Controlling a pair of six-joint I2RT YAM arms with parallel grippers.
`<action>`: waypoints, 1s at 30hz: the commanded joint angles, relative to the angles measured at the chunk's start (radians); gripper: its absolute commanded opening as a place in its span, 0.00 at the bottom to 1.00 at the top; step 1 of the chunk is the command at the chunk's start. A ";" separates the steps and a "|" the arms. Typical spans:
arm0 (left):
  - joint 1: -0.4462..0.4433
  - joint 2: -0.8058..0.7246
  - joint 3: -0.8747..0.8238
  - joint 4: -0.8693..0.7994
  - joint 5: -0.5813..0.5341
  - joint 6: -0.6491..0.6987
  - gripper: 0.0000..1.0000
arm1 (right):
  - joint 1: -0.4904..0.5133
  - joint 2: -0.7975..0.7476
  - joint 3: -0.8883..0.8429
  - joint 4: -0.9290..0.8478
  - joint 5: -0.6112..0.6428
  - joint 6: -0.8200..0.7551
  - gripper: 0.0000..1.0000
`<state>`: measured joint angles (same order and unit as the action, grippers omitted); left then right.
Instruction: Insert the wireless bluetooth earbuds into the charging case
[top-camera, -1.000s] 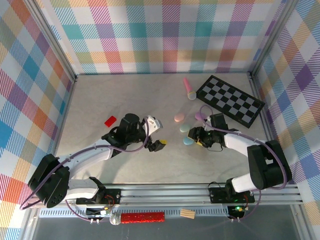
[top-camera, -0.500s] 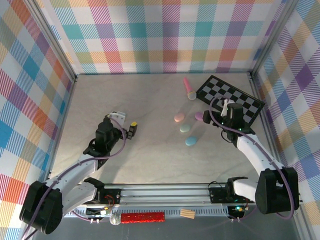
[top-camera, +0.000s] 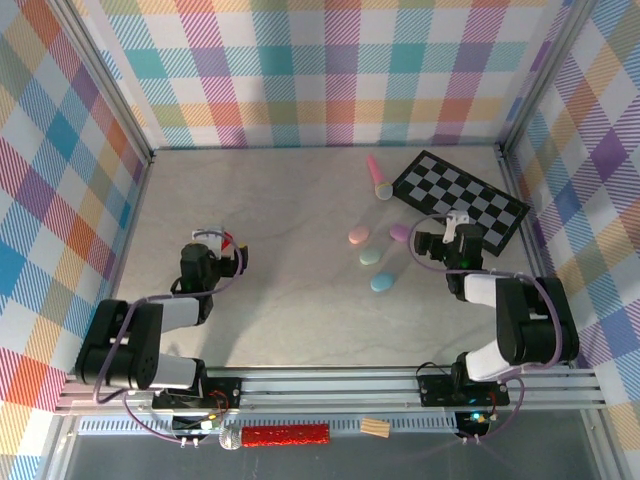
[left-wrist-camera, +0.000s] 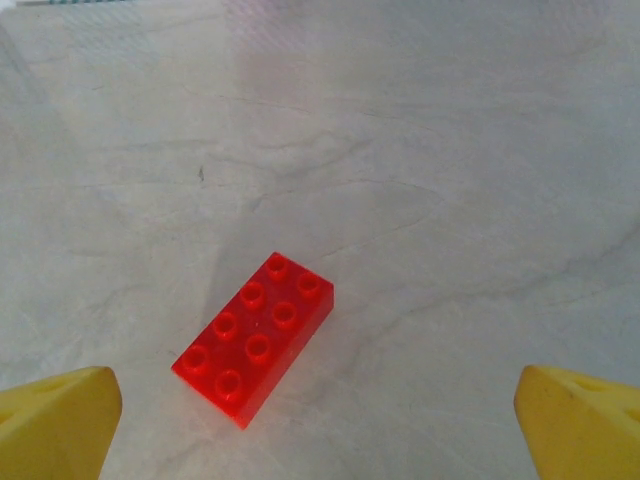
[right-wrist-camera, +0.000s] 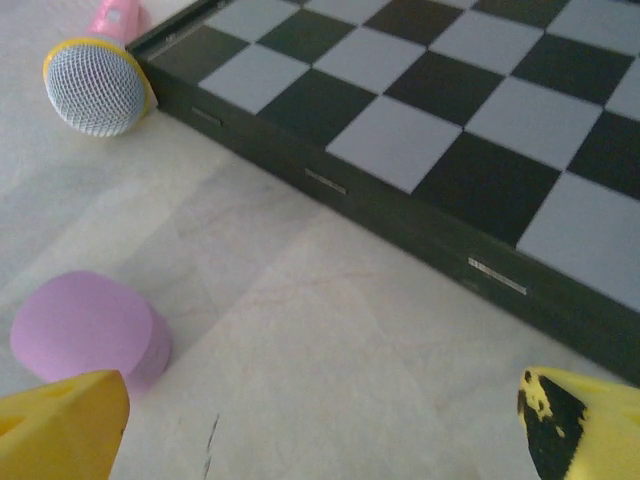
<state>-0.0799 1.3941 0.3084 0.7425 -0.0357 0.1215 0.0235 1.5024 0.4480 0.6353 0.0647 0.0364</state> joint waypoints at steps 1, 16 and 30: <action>0.014 0.092 0.050 0.138 0.053 -0.051 1.00 | -0.009 0.032 -0.036 0.193 -0.045 -0.021 0.99; 0.015 0.184 0.114 0.096 -0.037 -0.082 1.00 | -0.011 0.033 -0.035 0.190 -0.045 -0.021 0.99; 0.015 0.186 0.116 0.089 -0.036 -0.082 1.00 | -0.011 0.033 -0.035 0.190 -0.045 -0.023 0.99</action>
<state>-0.0750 1.5829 0.4095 0.8242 -0.0650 0.0479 0.0185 1.5307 0.4171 0.7853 0.0402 0.0353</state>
